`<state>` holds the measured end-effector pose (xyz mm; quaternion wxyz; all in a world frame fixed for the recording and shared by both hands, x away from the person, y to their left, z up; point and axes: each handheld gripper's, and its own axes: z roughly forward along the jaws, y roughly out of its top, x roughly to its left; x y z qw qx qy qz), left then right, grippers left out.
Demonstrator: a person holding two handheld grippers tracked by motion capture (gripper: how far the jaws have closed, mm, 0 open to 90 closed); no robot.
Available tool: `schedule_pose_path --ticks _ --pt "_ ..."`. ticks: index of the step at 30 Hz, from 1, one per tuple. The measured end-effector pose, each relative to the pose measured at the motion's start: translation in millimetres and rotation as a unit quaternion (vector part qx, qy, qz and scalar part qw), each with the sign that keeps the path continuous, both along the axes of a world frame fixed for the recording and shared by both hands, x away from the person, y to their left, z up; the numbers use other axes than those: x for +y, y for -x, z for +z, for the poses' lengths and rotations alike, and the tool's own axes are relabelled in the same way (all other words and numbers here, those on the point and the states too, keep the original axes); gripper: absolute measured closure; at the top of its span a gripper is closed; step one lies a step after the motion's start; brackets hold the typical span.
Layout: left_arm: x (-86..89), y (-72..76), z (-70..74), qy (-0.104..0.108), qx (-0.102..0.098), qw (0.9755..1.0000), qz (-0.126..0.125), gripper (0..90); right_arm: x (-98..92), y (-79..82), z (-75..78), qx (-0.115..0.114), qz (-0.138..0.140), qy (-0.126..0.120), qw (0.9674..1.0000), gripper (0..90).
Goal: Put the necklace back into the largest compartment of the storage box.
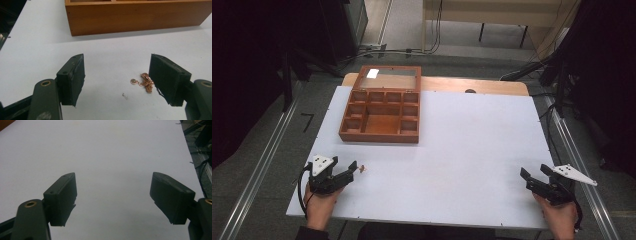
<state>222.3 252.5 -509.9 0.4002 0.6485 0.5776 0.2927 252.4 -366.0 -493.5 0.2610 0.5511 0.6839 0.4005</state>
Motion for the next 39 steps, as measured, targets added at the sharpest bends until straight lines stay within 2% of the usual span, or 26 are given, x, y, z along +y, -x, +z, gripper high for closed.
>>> schedule_pose_path --ticks 16,39 --pt "-5.2 -0.7 -2.2 -0.01 0.008 0.9998 -0.012 29.3 -2.0 0.6 -0.4 0.001 -0.004 -0.001 1.0 20.0" --pt "-10.8 -1.6 -3.7 -0.008 0.006 0.9998 -0.017 29.2 -1.8 1.0 -0.7 0.004 -0.006 -0.003 1.0 20.2"
